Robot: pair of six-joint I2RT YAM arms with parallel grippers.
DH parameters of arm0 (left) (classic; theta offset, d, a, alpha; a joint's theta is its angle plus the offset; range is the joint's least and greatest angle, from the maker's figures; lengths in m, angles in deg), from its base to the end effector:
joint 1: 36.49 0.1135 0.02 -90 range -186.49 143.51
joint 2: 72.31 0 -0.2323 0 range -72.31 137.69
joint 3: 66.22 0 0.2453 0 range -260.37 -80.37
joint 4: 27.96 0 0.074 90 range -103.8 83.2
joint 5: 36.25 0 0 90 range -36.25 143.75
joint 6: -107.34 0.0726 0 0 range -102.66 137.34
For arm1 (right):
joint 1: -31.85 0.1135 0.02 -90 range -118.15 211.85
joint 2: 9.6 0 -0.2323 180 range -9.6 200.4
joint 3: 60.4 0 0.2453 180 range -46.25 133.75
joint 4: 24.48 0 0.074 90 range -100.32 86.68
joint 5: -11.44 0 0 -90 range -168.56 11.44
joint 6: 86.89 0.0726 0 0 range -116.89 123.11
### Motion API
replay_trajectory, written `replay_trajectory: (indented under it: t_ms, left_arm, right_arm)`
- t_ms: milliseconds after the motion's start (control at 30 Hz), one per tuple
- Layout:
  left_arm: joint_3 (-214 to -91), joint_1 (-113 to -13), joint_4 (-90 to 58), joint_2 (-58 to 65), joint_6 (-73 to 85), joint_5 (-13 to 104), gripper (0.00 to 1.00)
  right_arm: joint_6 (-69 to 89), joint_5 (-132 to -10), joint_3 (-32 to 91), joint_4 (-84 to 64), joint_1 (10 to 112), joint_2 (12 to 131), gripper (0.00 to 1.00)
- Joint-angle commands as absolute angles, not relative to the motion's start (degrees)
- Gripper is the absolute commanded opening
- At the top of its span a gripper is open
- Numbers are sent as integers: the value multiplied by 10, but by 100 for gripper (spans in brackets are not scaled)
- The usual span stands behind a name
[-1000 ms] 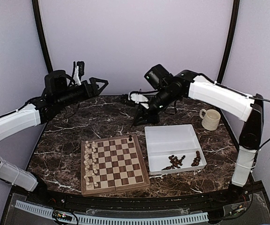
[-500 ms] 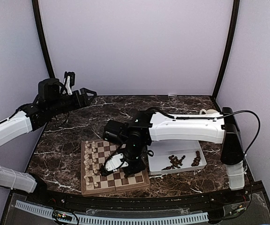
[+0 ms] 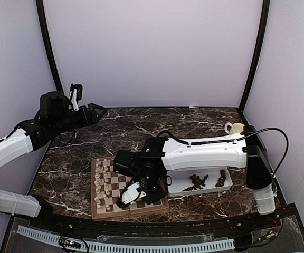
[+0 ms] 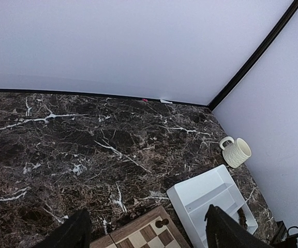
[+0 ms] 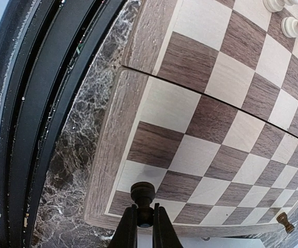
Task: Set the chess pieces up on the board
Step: Place the pawn at h7.
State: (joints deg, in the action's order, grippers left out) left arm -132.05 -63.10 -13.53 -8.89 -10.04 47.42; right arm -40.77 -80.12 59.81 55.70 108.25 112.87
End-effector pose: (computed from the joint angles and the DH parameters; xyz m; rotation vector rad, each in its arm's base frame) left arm 0.2683 -0.1434 0.3011 0.0702 1.8451 -0.7686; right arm 0.0981 0.3972 0.1545 -2.6067 1.4996 0.0163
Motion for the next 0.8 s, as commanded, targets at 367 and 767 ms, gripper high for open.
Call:
replay_trajectory:
  t_ms: [367,767]
  left_arm:
    - [-1300,-629,-126,-119,-103,484,79]
    - [-1286,-629,-129,-129,-112,478,79]
  right_arm:
    - [-411,-806,590,561,1089,1139,7]
    - [-410,-808,592,560,1089,1151,9]
